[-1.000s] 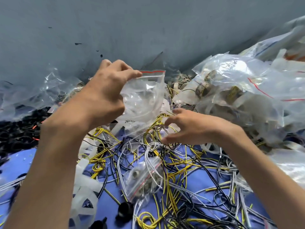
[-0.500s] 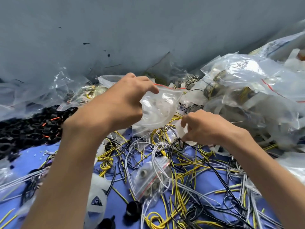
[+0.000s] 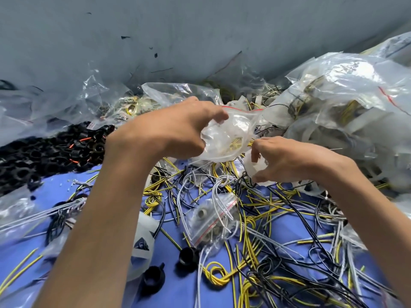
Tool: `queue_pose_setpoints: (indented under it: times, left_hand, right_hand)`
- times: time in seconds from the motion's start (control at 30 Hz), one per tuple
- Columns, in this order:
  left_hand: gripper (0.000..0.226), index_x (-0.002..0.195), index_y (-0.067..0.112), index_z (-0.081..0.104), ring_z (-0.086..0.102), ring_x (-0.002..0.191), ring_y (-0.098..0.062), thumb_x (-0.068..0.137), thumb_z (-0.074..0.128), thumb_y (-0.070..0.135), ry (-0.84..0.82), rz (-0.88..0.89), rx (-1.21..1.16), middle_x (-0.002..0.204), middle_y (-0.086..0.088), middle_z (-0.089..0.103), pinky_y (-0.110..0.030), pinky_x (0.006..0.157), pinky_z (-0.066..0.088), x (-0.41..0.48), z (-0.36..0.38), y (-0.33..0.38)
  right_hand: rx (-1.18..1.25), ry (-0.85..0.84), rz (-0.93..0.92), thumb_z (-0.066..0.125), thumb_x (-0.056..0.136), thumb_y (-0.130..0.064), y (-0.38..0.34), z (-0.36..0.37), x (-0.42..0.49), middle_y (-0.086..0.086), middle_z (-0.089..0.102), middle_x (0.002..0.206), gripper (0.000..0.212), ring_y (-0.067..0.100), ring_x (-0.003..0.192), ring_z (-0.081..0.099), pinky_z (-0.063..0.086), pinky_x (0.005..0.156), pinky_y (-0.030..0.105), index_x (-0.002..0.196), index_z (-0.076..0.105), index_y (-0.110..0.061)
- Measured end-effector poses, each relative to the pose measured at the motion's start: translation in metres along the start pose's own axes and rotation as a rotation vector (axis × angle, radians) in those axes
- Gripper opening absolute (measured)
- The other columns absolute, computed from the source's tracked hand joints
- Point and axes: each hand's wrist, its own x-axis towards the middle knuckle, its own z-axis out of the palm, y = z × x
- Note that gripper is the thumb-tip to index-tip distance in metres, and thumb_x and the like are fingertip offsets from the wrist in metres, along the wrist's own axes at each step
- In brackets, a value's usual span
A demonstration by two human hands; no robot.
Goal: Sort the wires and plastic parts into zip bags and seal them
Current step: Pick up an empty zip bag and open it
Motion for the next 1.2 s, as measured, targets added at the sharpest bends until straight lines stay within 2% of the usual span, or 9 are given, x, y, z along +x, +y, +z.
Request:
queue_pose_setpoints:
  times: [0.13, 0.33, 0.5, 0.6, 0.73, 0.8, 0.9, 1.03, 1.2]
  left_hand:
    - [0.075, 0.140, 0.034, 0.036, 0.038, 0.106, -0.004, 0.077, 0.067, 0.008, 0.029, 0.056, 0.014, 0.133, 0.009, 0.044, -0.022, 0.091, 0.036, 0.003, 0.001, 0.000]
    - [0.080, 0.142, 0.028, 0.033, 0.025, 0.093, -0.002, 0.074, 0.070, 0.008, 0.084, 0.095, 0.035, 0.130, 0.015, 0.042, -0.017, 0.081, 0.029, 0.003, -0.001, -0.002]
    - [0.085, 0.142, 0.029, 0.031, 0.024, 0.100, 0.000, 0.072, 0.049, -0.014, 0.108, 0.101, 0.024, 0.131, 0.016, 0.038, -0.010, 0.076, 0.024, 0.002, -0.001, 0.000]
    - [0.087, 0.142, 0.029, 0.031, 0.027, 0.103, -0.001, 0.070, 0.046, -0.018, 0.116, 0.102, 0.017, 0.132, 0.017, 0.037, -0.010, 0.074, 0.025, 0.002, -0.002, 0.000]
    - [0.086, 0.142, 0.027, 0.032, 0.030, 0.105, -0.004, 0.070, 0.045, -0.018, 0.152, 0.107, 0.021, 0.134, 0.014, 0.039, -0.015, 0.078, 0.031, 0.001, -0.004, 0.000]
    - [0.085, 0.142, 0.026, 0.032, 0.033, 0.107, -0.006, 0.070, 0.046, -0.017, 0.167, 0.108, 0.018, 0.134, 0.013, 0.040, -0.019, 0.084, 0.034, 0.000, -0.005, 0.000]
    - [0.082, 0.140, 0.026, 0.036, 0.037, 0.107, -0.007, 0.070, 0.047, -0.016, 0.202, 0.132, -0.012, 0.129, 0.013, 0.044, -0.018, 0.084, 0.035, 0.000, -0.006, 0.003]
    - [0.060, 0.103, 0.038, 0.049, 0.043, 0.083, 0.000, 0.070, 0.045, -0.012, 0.261, 0.186, -0.138, 0.097, 0.013, 0.046, -0.017, 0.067, 0.039, -0.005, -0.010, 0.007]
    - [0.065, 0.127, 0.028, 0.053, 0.048, 0.059, 0.020, 0.075, 0.048, -0.010, 0.289, 0.205, -0.328, 0.083, 0.033, 0.052, 0.000, 0.051, 0.033, -0.013, -0.020, 0.002]
  right_hand:
    - [0.038, -0.037, 0.018, 0.075, 0.075, -0.038, 0.000, 0.003, 0.001, -0.002, 0.045, 0.112, 0.056, 0.015, 0.094, 0.040, 0.034, 0.075, 0.027, 0.119, 0.046, -0.017]
    - [0.091, 0.072, 0.087, 0.082, 0.064, -0.041, -0.001, -0.001, -0.004, -0.012, 0.038, 0.078, 0.065, 0.017, 0.074, 0.045, 0.033, 0.052, 0.024, 0.107, 0.041, -0.014]
    - [0.225, 0.220, 0.047, 0.079, 0.065, -0.033, 0.003, -0.012, -0.010, 0.009, 0.058, 0.104, 0.081, 0.026, 0.086, 0.056, 0.050, 0.078, 0.041, 0.125, 0.026, -0.020]
    - [0.250, 0.350, -0.003, 0.074, 0.064, -0.040, 0.006, -0.027, -0.017, 0.008, 0.048, 0.128, 0.082, 0.018, 0.106, 0.047, 0.038, 0.082, 0.026, 0.134, 0.035, -0.024]
    - [0.417, 0.640, -0.041, 0.066, 0.057, -0.044, -0.001, -0.045, -0.026, 0.003, 0.049, 0.120, 0.079, 0.010, 0.100, 0.042, 0.033, 0.069, 0.008, 0.132, 0.046, -0.031]
    - [0.551, 0.836, -0.071, 0.071, 0.066, -0.040, -0.007, -0.049, -0.030, 0.000, 0.050, 0.117, 0.074, 0.007, 0.097, 0.045, 0.035, 0.076, 0.001, 0.134, 0.045, -0.028]
    - [0.877, 0.998, -0.228, 0.071, 0.068, -0.042, -0.020, -0.052, -0.037, -0.007, 0.054, 0.118, 0.074, 0.001, 0.101, 0.054, 0.046, 0.091, 0.019, 0.133, 0.043, -0.017]
    - [1.021, 0.850, -0.382, 0.066, 0.066, -0.044, -0.033, -0.051, -0.040, 0.000, 0.056, 0.126, 0.077, 0.011, 0.111, 0.057, 0.050, 0.092, 0.036, 0.133, 0.045, -0.012]
    - [0.840, 0.794, -0.324, 0.076, 0.063, -0.036, -0.025, -0.051, -0.039, -0.003, 0.052, 0.126, 0.068, 0.010, 0.113, 0.055, 0.050, 0.094, 0.038, 0.125, 0.051, -0.025]
